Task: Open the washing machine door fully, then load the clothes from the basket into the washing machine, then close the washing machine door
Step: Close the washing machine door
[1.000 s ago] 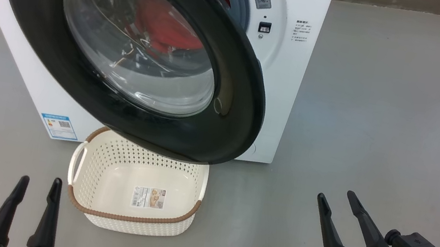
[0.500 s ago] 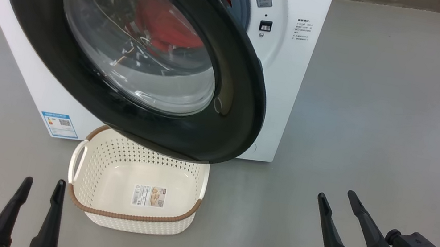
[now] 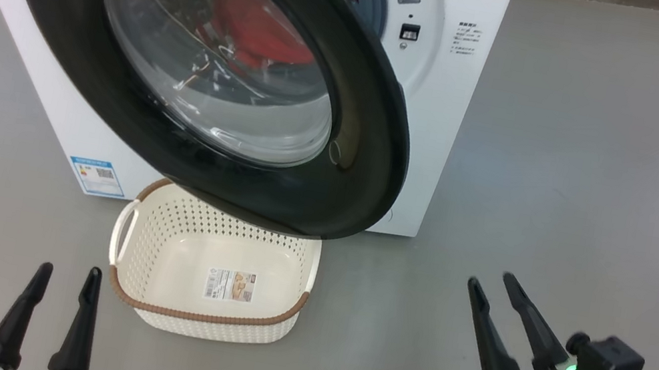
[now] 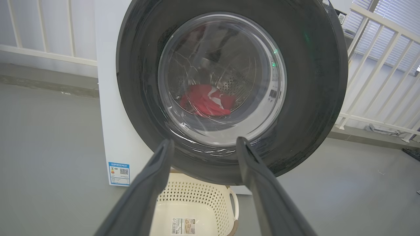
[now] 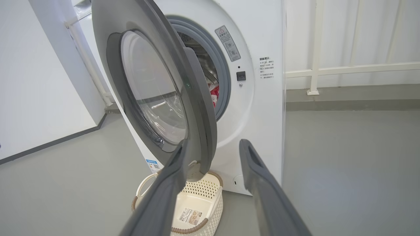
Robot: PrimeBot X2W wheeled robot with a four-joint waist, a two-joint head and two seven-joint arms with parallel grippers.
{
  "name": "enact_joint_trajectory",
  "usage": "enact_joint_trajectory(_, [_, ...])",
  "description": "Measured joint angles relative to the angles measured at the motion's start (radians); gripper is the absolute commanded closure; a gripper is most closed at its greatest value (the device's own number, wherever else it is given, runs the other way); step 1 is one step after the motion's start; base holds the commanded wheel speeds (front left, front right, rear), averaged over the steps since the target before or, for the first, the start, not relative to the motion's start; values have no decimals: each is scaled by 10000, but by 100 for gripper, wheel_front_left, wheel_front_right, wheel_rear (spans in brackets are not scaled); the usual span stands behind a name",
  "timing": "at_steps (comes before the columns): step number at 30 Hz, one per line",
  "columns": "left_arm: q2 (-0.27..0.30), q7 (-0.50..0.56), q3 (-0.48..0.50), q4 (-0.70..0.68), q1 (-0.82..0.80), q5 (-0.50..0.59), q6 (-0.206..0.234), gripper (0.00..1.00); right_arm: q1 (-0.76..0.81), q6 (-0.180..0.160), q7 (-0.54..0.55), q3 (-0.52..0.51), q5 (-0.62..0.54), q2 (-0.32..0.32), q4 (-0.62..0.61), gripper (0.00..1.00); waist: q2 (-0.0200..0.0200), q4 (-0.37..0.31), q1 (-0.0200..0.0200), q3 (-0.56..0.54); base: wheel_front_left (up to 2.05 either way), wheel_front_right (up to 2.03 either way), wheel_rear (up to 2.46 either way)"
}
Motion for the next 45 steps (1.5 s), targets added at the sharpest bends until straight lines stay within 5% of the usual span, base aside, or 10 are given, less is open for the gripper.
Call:
enact_joint_trajectory(2, [-4, 0, -19, -40, -28, 0, 0, 0, -295, 0, 0, 151, 2, 0, -73, 100, 0, 47, 0, 87, 0, 0, 0])
enact_joint_trajectory(23, [-35, -2, -376, -541, -1046, -115, 0, 0, -3780, 0, 0, 2023, -6, -744, 1164, 100, 0, 1323, 0, 1680, 0, 0, 0])
enact_joint_trajectory(45, [-35, -4, -426, -731, -1516, -125, 0, 0, -5054, 2, 0, 1423, -12, -1091, 2318, 100, 0, 2178, 0, 2902, 0, 0, 0])
